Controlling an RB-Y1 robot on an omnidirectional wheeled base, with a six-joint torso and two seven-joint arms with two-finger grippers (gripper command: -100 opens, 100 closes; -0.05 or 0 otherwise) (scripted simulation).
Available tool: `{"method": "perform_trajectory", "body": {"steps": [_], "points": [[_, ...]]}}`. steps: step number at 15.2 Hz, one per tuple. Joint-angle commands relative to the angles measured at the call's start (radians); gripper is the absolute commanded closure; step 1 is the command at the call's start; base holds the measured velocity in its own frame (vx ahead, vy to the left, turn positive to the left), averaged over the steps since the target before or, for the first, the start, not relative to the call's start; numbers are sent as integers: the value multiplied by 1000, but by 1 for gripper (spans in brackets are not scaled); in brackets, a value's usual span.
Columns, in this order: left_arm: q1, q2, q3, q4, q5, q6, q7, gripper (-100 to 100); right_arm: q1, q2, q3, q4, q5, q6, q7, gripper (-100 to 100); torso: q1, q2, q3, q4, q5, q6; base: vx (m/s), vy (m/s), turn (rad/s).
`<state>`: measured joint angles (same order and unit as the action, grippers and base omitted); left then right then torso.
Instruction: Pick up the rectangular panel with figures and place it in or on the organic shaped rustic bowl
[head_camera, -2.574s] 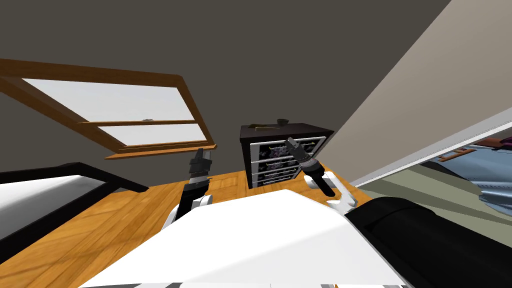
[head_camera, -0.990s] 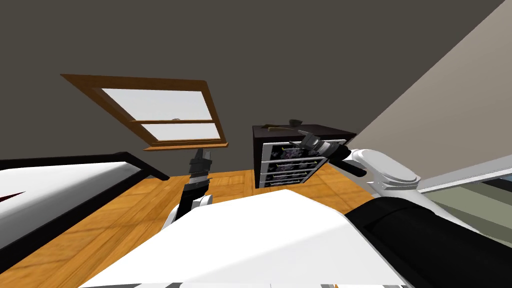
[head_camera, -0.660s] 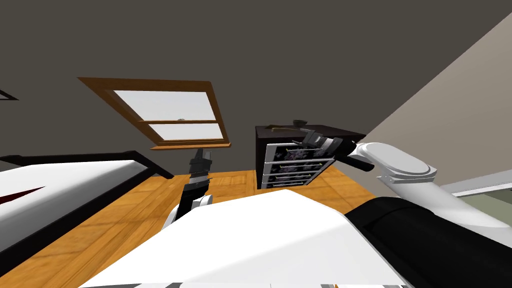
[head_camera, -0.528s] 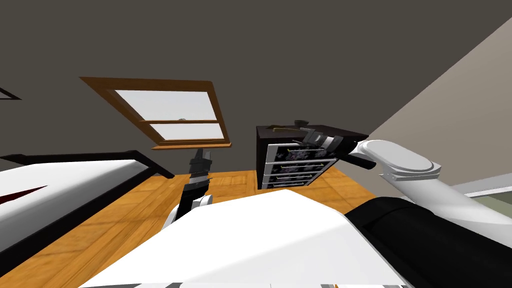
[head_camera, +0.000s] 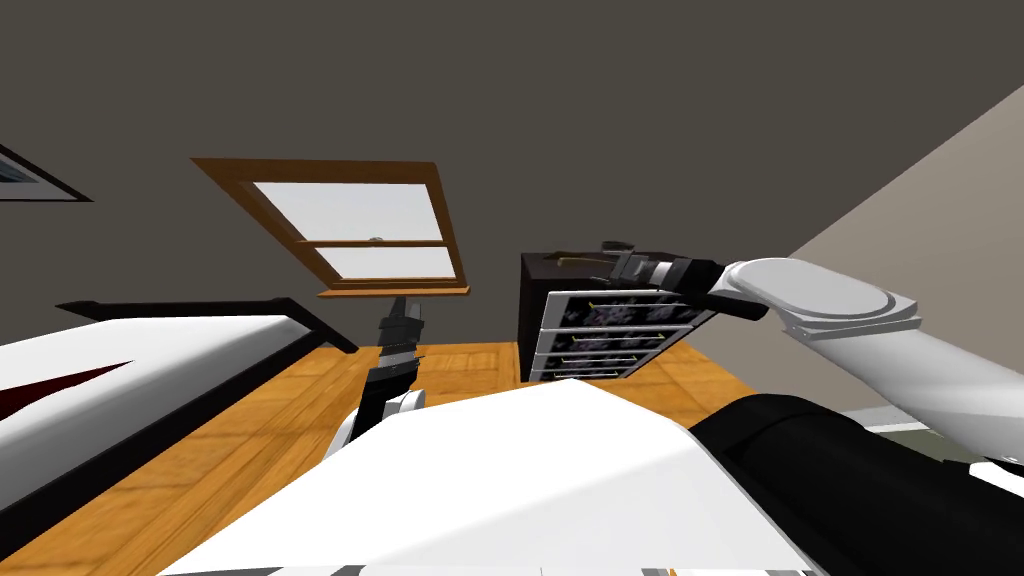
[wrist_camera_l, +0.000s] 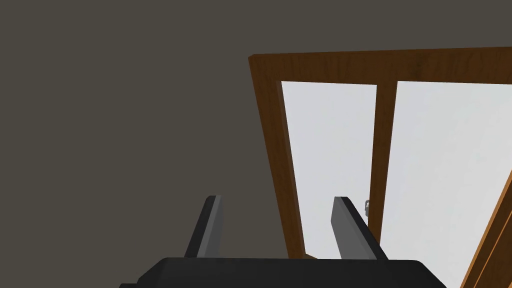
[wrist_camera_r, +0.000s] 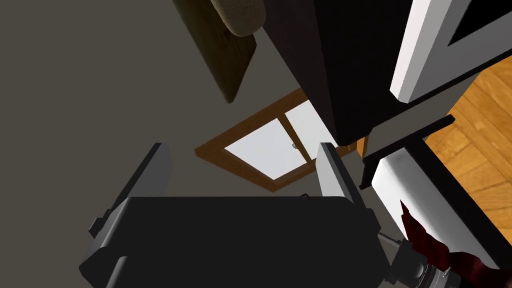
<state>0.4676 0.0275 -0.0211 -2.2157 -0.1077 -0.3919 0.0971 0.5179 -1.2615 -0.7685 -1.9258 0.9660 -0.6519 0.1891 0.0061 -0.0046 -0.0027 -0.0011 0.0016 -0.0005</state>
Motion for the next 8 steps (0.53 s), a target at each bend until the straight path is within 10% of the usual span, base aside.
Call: {"method": "perform_trajectory", "body": {"steps": [1,8], "points": [[0,0,0,0,0,0,0,0,17,-50,-25,34,29,-12,-2,-100,0,0,0,0,0,0,73,80,62],[0,0,0,0,0,0,0,0,53,-175,-57,100,86,-27,-10,-100,0,-2,-1,0,0,0,77,72,59]]}}
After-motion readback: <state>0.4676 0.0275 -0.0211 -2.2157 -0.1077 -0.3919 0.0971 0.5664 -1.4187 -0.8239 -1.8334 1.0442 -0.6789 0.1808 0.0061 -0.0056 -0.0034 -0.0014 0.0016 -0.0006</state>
